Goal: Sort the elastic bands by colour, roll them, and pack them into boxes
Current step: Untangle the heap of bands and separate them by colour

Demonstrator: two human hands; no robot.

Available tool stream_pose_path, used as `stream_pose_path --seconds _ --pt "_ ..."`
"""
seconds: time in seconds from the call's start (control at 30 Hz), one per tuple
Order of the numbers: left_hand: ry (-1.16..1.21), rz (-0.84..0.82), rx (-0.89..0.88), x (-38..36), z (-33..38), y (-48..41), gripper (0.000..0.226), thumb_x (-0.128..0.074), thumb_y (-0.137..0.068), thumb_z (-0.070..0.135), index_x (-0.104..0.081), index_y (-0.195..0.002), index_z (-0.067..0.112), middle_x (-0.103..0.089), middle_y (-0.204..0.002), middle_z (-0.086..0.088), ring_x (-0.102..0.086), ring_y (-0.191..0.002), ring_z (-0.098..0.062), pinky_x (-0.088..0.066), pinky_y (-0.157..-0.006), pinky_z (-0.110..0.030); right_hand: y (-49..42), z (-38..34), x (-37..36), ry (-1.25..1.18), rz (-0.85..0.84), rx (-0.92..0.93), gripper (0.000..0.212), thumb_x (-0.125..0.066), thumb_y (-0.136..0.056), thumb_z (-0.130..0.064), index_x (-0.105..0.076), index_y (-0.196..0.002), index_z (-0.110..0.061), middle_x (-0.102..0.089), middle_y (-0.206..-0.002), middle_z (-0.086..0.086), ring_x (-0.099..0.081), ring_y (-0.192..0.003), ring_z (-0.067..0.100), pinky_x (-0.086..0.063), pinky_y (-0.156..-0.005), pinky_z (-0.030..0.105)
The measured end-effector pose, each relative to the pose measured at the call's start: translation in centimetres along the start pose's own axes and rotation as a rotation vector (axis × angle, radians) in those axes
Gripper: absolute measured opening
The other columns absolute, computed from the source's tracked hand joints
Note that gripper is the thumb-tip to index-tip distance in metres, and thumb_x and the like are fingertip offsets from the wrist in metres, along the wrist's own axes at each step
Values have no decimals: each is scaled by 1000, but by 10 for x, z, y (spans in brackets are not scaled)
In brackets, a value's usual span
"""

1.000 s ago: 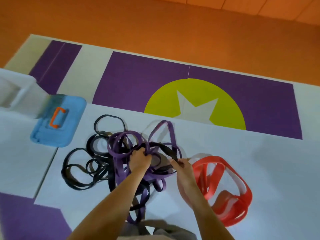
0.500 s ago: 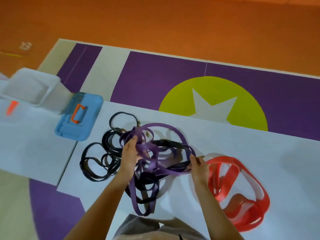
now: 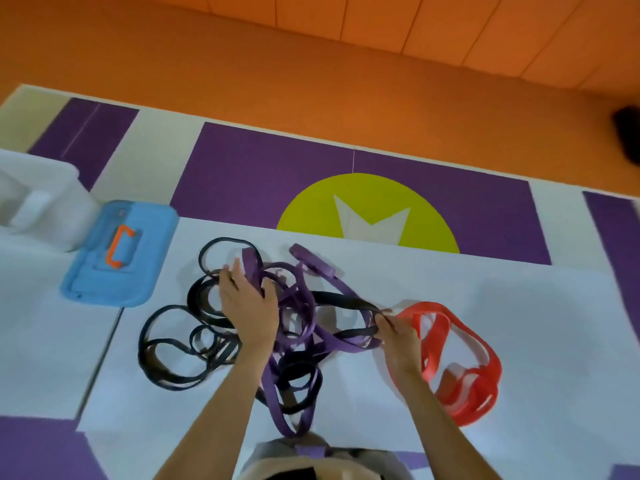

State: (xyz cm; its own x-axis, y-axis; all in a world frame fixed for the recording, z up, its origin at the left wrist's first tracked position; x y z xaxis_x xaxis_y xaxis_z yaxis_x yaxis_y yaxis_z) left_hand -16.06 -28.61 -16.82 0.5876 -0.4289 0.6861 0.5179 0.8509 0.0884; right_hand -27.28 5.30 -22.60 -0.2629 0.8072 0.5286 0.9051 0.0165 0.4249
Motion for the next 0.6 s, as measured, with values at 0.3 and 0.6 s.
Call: stream_pose_path --seconds 0.3,0.6 --pt "-793 -876 -565 -139 6 93 56 -69 -94 51 -57 -144 28 -26 -169 -6 -18 -159 -29 -15 -124 -67 9 -6 6 58 -54 27 24 -63 -104 -35 -79 -93 -21 -81 -82 -1 -79 -78 19 -63 -82 52" --pt "-840 -919 -665 -124 -15 77 35 -68 -98 44 -67 -124 20 -58 -135 2 -45 -139 -24 -38 -117 -58 -16 -8 7 -54 -57 -2 16 -67 -101 -29 -63 -115 -23 -78 -80 2 -77 -74 23 -62 -79 55"
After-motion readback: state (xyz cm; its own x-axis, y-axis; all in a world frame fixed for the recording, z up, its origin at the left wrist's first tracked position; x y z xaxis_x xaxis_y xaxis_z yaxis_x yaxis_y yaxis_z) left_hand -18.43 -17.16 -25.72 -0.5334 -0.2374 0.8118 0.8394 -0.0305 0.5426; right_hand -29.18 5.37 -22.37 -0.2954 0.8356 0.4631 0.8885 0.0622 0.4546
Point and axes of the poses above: each hand's wrist, its own y-axis away from the middle knuckle, its own x-axis out of the back of the hand, z = x × y, the point moved 9 cm from there along -y, towards the middle knuckle
